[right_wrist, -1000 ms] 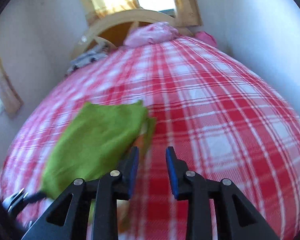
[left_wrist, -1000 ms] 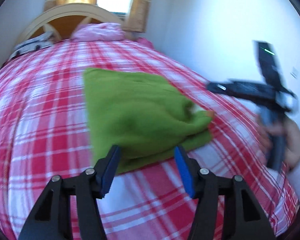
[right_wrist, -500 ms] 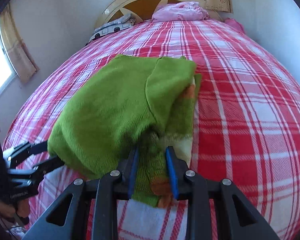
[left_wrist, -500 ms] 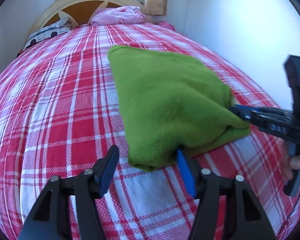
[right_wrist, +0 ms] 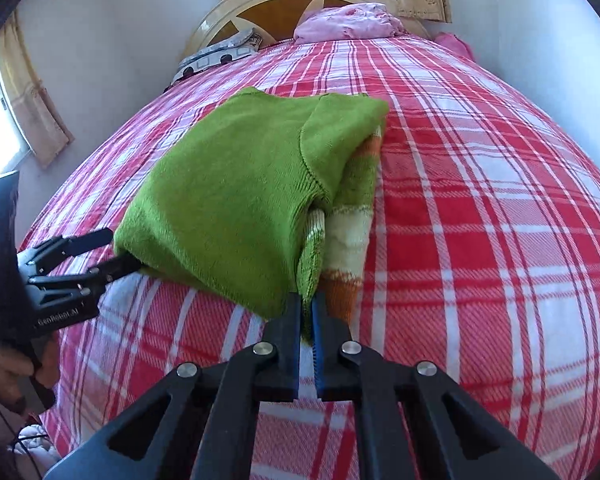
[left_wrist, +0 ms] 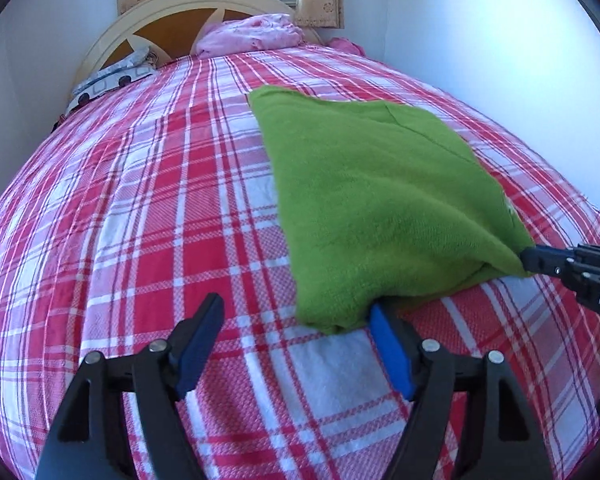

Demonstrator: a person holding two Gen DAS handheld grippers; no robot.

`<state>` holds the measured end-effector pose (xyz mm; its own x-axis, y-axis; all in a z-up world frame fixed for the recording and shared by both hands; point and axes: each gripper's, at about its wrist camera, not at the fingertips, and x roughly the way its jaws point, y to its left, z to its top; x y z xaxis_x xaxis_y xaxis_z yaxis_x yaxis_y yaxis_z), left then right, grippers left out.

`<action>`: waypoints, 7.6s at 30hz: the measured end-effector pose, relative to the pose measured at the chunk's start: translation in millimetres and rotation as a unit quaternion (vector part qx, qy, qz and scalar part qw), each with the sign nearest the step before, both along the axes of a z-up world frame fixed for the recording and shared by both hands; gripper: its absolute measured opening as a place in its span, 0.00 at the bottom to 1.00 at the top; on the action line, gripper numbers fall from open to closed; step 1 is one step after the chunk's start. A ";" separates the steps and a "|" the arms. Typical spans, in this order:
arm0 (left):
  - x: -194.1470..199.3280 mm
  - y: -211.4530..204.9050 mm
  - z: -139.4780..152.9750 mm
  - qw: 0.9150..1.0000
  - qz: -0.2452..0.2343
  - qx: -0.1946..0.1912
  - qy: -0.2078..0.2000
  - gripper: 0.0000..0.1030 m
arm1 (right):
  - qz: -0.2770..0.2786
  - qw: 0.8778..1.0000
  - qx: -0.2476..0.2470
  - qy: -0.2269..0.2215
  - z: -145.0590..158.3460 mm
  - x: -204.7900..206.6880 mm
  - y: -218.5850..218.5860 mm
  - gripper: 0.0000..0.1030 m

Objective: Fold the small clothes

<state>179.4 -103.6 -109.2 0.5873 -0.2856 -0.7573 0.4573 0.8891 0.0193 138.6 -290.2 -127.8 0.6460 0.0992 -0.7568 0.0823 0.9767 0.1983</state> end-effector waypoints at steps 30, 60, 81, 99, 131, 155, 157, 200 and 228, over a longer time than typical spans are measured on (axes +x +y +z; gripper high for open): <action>56.9 -29.1 9.6 0.998 0.043 -0.016 -0.030 0.80 | -0.055 0.996 -0.058 -0.024 2.0 86.4 7.2 0.00; 31.4 16.9 -5.6 0.991 0.017 -0.104 0.081 0.88 | -0.043 0.997 -0.022 -0.063 19.2 5.9 19.9 0.04; 155.6 -37.3 0.9 0.967 0.023 -0.197 0.160 0.77 | -0.096 0.988 0.106 -0.060 25.5 115.7 -72.8 0.72; 126.0 -39.8 -24.2 0.970 -0.015 -0.205 0.127 0.74 | 0.011 0.991 0.129 -0.021 -24.6 148.6 -51.0 0.72; 107.5 -53.3 -0.6 0.989 -0.013 -0.133 0.058 0.36 | -0.035 0.998 0.011 -0.057 13.3 126.8 2.7 0.31; 3.5 -22.4 43.2 0.990 -0.060 -0.117 0.047 0.36 | -0.078 0.991 0.029 -0.104 69.4 -11.5 74.8 0.30; -7.7 -26.2 47.6 0.989 -0.077 -0.122 0.047 0.36 | -0.085 0.990 0.021 -0.107 77.4 -30.9 73.4 0.30; -119.4 -302.9 9.7 0.956 -0.279 -0.066 0.061 0.50 | -0.366 0.924 0.037 -0.103 30.8 -254.1 -160.3 0.30; -149.4 -227.7 15.7 0.969 -0.245 -0.023 0.016 0.94 | -0.402 0.909 -0.007 -0.106 52.9 -325.3 -83.0 0.46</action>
<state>30.1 -331.3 -93.5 0.3487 -0.5584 -0.7527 0.8245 0.5647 -0.0370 -186.7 -373.2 -74.9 0.6365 -0.4791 -0.6045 0.7330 0.6195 0.2808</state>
